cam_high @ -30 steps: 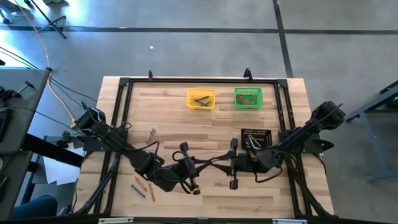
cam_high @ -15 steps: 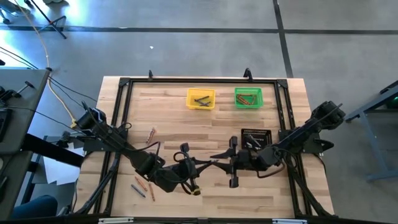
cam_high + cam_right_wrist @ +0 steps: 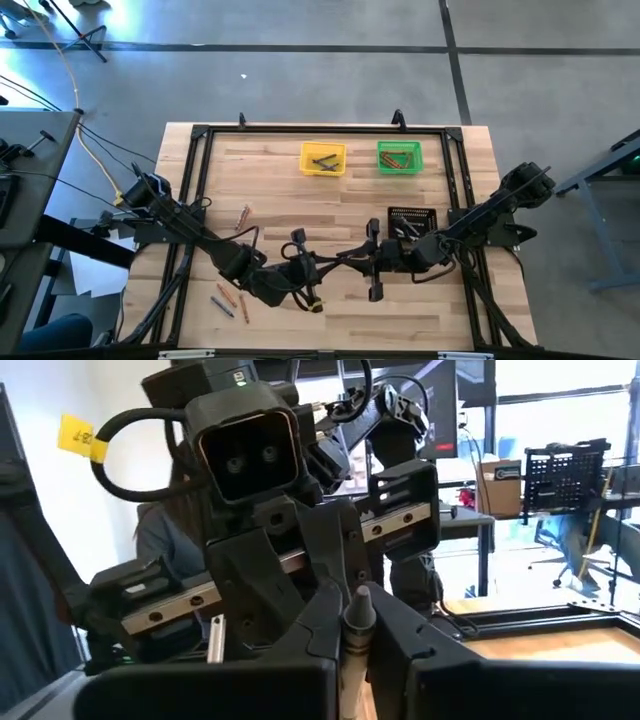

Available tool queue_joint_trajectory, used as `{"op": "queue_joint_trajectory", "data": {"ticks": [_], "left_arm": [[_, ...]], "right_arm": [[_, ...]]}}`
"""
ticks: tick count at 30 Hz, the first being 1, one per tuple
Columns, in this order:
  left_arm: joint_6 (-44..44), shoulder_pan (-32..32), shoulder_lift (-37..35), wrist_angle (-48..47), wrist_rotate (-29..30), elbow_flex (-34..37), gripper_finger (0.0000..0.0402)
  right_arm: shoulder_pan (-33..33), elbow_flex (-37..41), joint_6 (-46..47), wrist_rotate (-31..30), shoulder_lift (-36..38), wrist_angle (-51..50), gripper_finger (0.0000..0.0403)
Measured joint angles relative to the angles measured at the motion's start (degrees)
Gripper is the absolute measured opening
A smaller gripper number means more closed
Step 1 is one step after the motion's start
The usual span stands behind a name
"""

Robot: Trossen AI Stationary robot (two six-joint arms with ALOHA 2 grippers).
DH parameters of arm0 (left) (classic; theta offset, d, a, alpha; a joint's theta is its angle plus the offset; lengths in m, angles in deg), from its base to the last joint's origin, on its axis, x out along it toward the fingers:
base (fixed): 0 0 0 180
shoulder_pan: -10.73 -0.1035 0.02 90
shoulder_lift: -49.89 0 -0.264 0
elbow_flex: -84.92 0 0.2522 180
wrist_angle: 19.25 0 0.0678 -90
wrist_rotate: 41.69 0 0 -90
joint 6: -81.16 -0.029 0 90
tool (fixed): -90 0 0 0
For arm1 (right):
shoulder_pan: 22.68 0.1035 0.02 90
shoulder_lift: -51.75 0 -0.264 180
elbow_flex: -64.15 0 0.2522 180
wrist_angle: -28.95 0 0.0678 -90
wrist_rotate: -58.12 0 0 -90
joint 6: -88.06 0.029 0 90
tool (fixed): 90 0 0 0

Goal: Sort crayons
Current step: Put the gray crayon into the black bin

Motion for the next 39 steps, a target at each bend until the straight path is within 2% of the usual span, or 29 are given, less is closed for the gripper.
{"op": "queue_joint_trajectory", "data": {"ticks": [3,6,8,11,14,18,21,24,27,34,39], "left_arm": [[1.87,-0.02,-0.01,0.0,0.94,0.02,0.0028],[1.31,-0.02,-0.03,-0.11,2.69,0.04,0.0053],[1.03,0.02,-0.07,-0.38,2.68,0.04,0.007],[1.03,0.22,-0.1,-1.51,2.58,0.04,0.0094],[1.11,0.59,-0.1,-2.87,2.53,0.04,0.011],[3.84,1.0,-0.1,-4.86,2.46,0.04,0.0117],[5.73,1.33,-0.1,-5.43,2.27,0.04,0.0114],[6.12,1.85,-0.1,-5.48,2.2,0.04,0.011],[6.46,2.54,-0.1,-5.47,2.2,0.04,0.0107],[6.69,4.27,-0.1,-5.66,2.2,0.04,0.0106],[7.59,5.56,-0.1,-8.09,2.7,0.02,0.0106]], "right_arm": [[0.0,0.0,0.11,-1.97,0.01,-0.25,0.0007],[0.0,-0.02,-0.6,-7.81,1.33,-4.18,0.0005],[-0.06,-0.02,-0.14,-14.09,4.06,-10.87,0.0005],[-0.07,0.0,5.46,-21.75,10.4,-27.31,0.0004],[-0.02,-0.02,19.9,-23.06,17.91,-49.05,0.0004],[0.14,-0.02,46.08,-21.66,24.13,-80.35,0.0004],[0.82,0.07,67.82,-18.44,24.41,-103.26,0.0004],[2.17,0.09,83.06,-16.78,21.68,-117.5,0.0004],[2.67,0.09,88.46,-15.43,18.46,-121.49,0.0005],[2.54,0.09,87.44,-11.16,13.8,-120.68,0.001],[2.54,0.09,85.56,-10.9,13.7,-120.89,0.004]]}}
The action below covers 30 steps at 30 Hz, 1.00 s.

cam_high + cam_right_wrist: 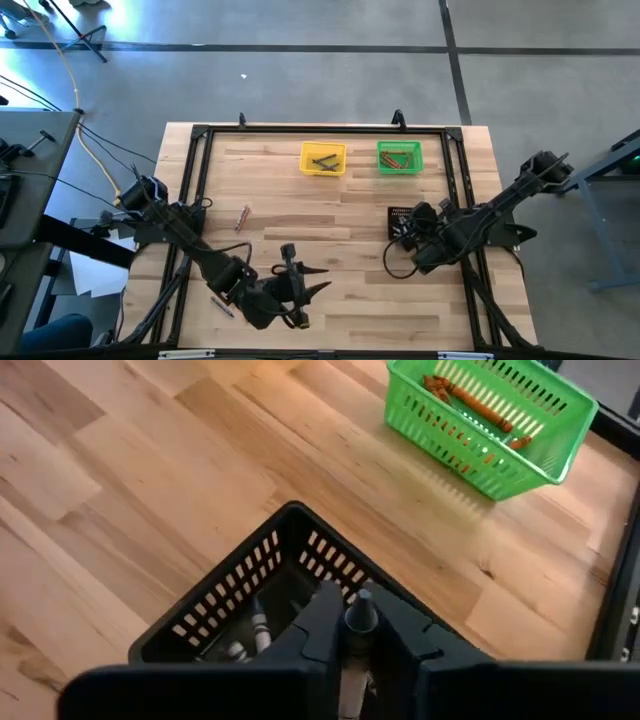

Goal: Sort crayons
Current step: Put the gray crayon into the black bin, then put the orange crayon into the green bin

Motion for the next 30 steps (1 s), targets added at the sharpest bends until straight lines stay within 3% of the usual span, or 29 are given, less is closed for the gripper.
{"op": "queue_joint_trajectory", "data": {"ticks": [9,18,24,30], "left_arm": [[18.82,0.17,0.0,-16.61,-0.39,-0.02,0.0106],[44.42,0.17,0.0,-43.25,-12.17,-0.03,0.0106],[63.71,0.01,-0.07,-61.55,-13.41,0.33,0.0106],[76.51,-2.73,-0.09,-66.23,-17.1,7.06,0.0106]], "right_arm": [[0.0,-0.02,-1.01,-0.17,0.04,-1.12,0.0111],[0.0,-6.58,-7.6,-3.87,0.04,-0.91,0.0117],[0.15,-12.38,-21.84,-13.92,0.04,8.63,0.0118],[-1.61,-13.11,-42.32,-20.24,0.04,25.76,0.0118]]}}
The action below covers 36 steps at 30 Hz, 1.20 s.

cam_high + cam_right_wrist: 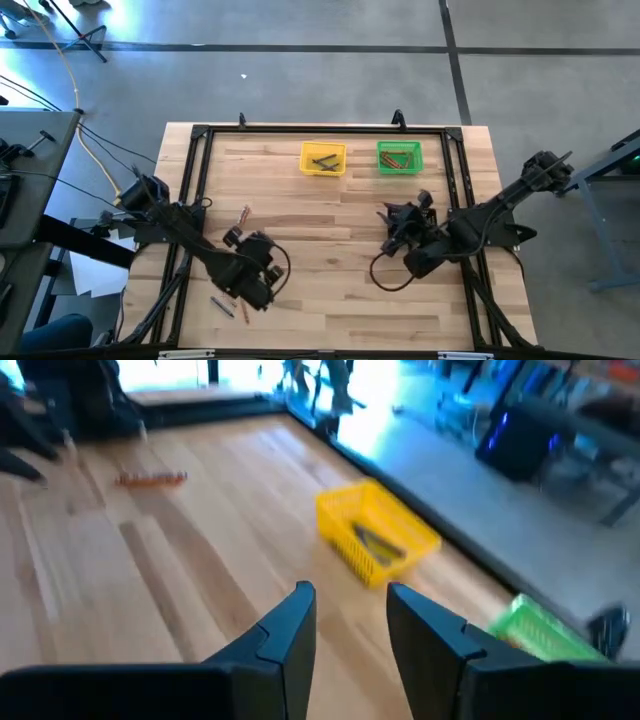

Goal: Sort crayons
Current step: Put the orange crayon into the green bin

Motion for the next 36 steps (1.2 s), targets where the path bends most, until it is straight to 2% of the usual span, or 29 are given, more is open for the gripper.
{"op": "queue_joint_trajectory", "data": {"ticks": [5,9,13,17,22,29,36], "left_arm": [[6.09,-4.78,0.0,0.85,-9.02,9.2,0.0106],[5.3,-6.6,0.0,6.67,-15.69,13.78,0.0106],[0.1,-5.63,0.02,15.69,-24.62,14.79,0.0106],[0.53,-3.22,0.02,18.52,-29.82,12.7,0.0106],[7.37,1.94,0.02,18.59,-32.63,8.65,0.0106],[23.78,9.56,0.02,21.32,-32.08,7.54,0.0106],[29.58,12.31,1.22,24.16,-30.41,7.54,0.0106]], "right_arm": [[-3.99,0.0,-14.35,-0.26,0.0,13.23,0.0118],[-7.29,0.0,-20.69,1.51,0.0,19.66,0.0118],[-10.32,0.0,-23.58,4.29,0.0,21.19,0.0118],[-13.32,0.0,-24.14,5.91,0.0,21.17,0.0118],[-16.33,0.0,-23.71,8.09,-0.15,19.85,0.0118],[-18.55,0.07,-24.11,12.67,-2.86,19.48,0.0118],[-20.47,0.07,-24.11,16.69,-4.12,19.5,0.0118]]}}
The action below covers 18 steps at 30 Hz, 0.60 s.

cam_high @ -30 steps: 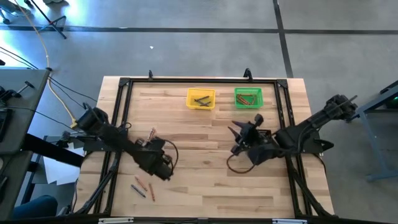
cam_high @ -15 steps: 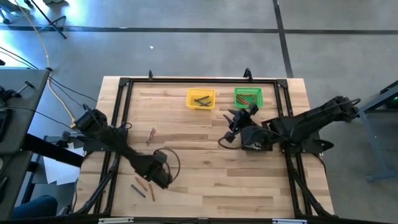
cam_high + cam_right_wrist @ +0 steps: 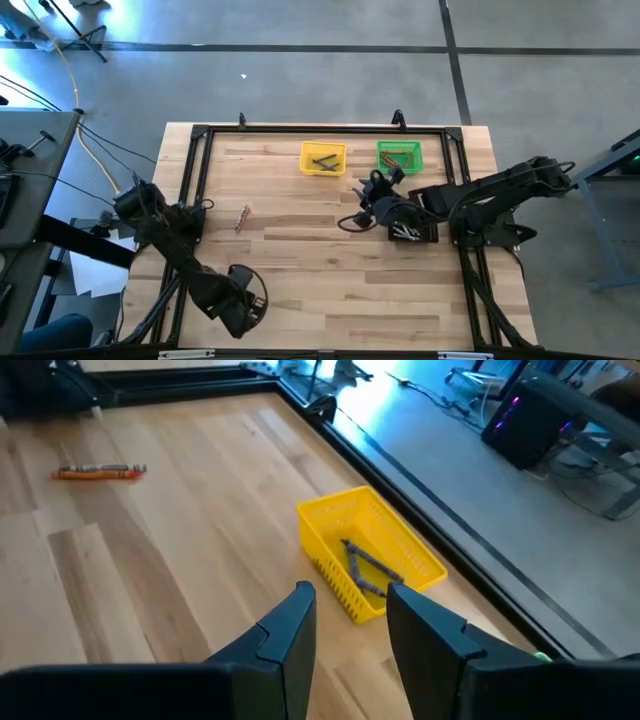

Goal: Sort crayons
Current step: Put the orange crayon into the green bin

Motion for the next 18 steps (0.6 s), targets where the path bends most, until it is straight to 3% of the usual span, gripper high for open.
{"op": "queue_joint_trajectory", "data": {"ticks": [8,18], "left_arm": [[-1.56,0.4,5.03,3.79,-3.72,-0.09,0.0106],[-3.13,0.4,5.44,3.58,-3.78,-0.17,0.0091]], "right_arm": [[0.05,0.0,0.33,0.14,-0.11,0.01,0.0118],[0.05,0.0,0.42,0.14,-0.12,0.44,0.0118]]}}
